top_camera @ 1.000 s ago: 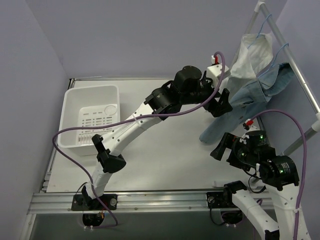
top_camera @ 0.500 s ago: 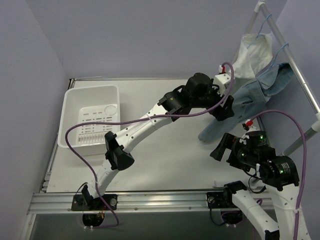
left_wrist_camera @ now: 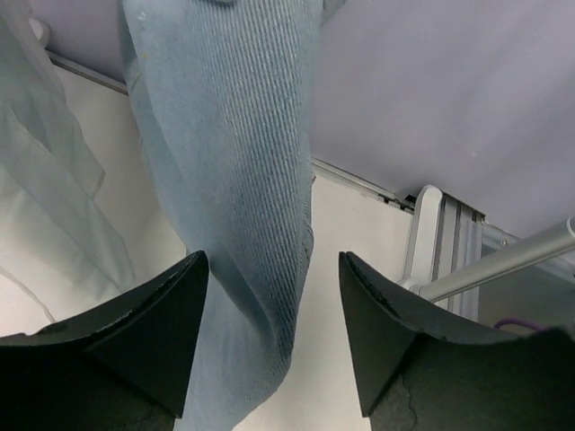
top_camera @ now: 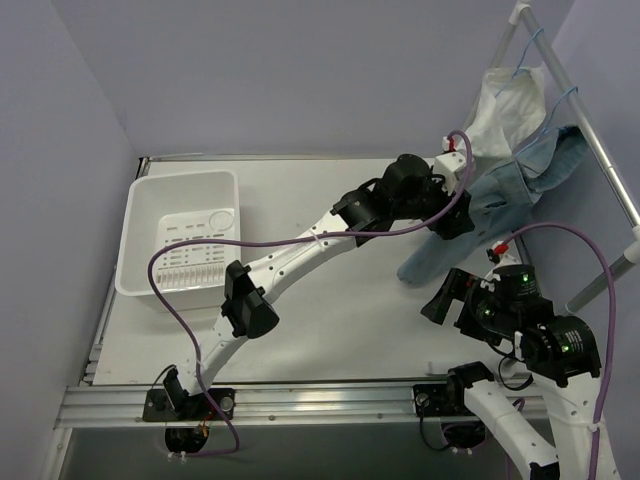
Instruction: Remove the skirt from the hanger
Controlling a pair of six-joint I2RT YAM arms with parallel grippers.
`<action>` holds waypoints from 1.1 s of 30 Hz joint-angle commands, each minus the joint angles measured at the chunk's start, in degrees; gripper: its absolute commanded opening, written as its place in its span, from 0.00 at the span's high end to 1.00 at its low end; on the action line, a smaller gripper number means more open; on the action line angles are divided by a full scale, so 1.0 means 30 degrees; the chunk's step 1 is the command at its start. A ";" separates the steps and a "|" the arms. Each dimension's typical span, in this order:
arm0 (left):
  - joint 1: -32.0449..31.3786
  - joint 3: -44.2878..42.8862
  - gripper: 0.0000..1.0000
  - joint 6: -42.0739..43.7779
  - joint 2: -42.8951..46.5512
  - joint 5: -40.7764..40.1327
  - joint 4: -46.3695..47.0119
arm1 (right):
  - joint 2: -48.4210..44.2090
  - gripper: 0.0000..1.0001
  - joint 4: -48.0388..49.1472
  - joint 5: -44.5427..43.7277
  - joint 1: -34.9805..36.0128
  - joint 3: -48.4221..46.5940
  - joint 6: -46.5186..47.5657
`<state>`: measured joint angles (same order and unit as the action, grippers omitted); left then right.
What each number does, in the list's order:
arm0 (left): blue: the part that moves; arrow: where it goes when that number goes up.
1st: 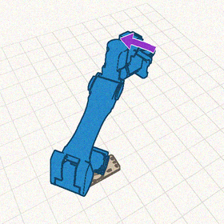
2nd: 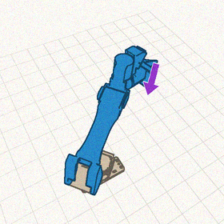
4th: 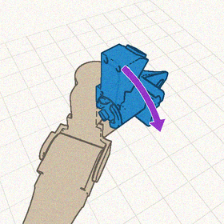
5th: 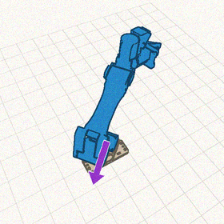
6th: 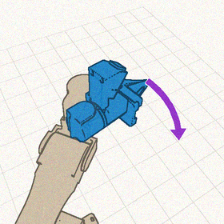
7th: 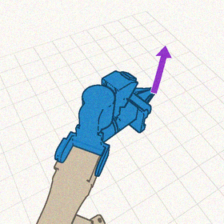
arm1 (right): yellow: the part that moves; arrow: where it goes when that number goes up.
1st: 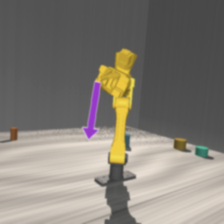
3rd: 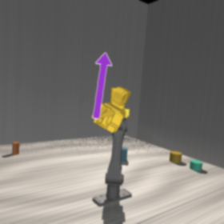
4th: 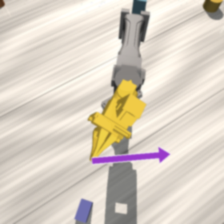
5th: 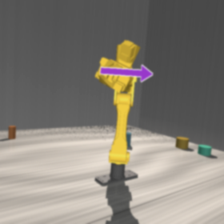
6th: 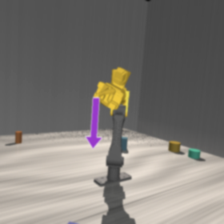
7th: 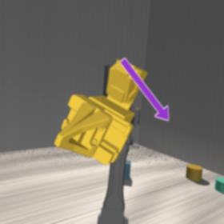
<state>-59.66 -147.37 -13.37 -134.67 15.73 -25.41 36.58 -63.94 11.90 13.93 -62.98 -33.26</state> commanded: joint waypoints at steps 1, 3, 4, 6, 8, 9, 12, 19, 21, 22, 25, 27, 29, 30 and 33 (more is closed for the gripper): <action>-0.0036 -0.1090 0.33 -0.0320 0.0096 -0.0554 0.2170 | -0.0181 0.00 -0.0659 -0.0100 0.0072 -0.0276 -0.0340; -0.0006 -0.1354 0.36 -0.0553 -0.0080 -0.0555 0.2317 | -0.0239 0.00 -0.0600 -0.0071 0.0072 -0.0159 -0.0399; 0.0023 -0.1471 0.38 -0.0613 -0.0196 -0.0555 0.2317 | -0.0268 0.00 -0.0513 -0.0042 0.0101 -0.0101 -0.0399; 0.0023 -0.1619 0.41 -0.0817 -0.0344 -0.0555 0.2463 | -0.0181 0.00 -0.0424 0.0017 0.0072 -0.0042 -0.0429; 0.0023 -0.1619 0.44 -0.1140 -0.0431 -0.0408 0.2639 | -0.0123 0.00 -0.0336 0.0017 0.0072 -0.0071 -0.0429; 0.0023 -0.1648 0.47 -0.1228 -0.0490 -0.0350 0.2668 | -0.0064 0.00 -0.0307 0.0017 0.0072 -0.0100 -0.0400; 0.0023 -0.1794 0.52 -0.1346 -0.0578 -0.0408 0.2610 | 0.0053 0.00 -0.0190 -0.0012 0.0072 -0.0188 -0.0370; 0.0023 -0.2439 0.43 -0.1287 -0.1164 -0.0438 0.2142 | 0.0083 0.00 -0.0365 -0.0187 0.0101 -0.0656 -0.0341; 0.0023 -0.2439 0.43 -0.1316 -0.1252 -0.0495 0.2112 | 0.0083 0.00 -0.0453 -0.0217 0.0101 -0.0744 -0.0282; 0.0023 -0.2439 0.43 -0.1316 -0.1339 -0.0612 0.2054 | 0.0083 0.00 -0.0453 -0.0217 0.0072 -0.0716 -0.0282; 0.0052 -0.2613 0.55 -0.1404 -0.1427 -0.0759 0.2141 | 0.0141 0.00 -0.0336 -0.0158 0.0072 -0.0657 -0.0224; 0.0052 -0.2819 0.72 -0.1492 -0.1544 -0.0905 0.1996 | 0.0229 0.00 -0.0278 -0.0129 0.0072 -0.0715 -0.0165; 0.0110 -0.2995 0.85 -0.1637 -0.1575 -0.1169 0.1937 | 0.0317 0.00 -0.0278 -0.0129 0.0072 -0.0745 -0.0107; 0.0169 -0.2996 0.95 -0.1871 -0.1516 -0.1286 0.1965 | 0.0317 0.00 -0.0278 -0.0129 0.0072 -0.0774 -0.0077; 0.0315 -0.2850 0.98 -0.2310 -0.1253 -0.1960 0.2169 | 0.0317 0.00 -0.0395 -0.0188 0.0072 -0.0774 0.0011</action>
<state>-59.46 -153.05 -17.91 -139.61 13.02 -20.78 36.51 -64.10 11.88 13.93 -63.81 -33.95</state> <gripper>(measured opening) 0.072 1.000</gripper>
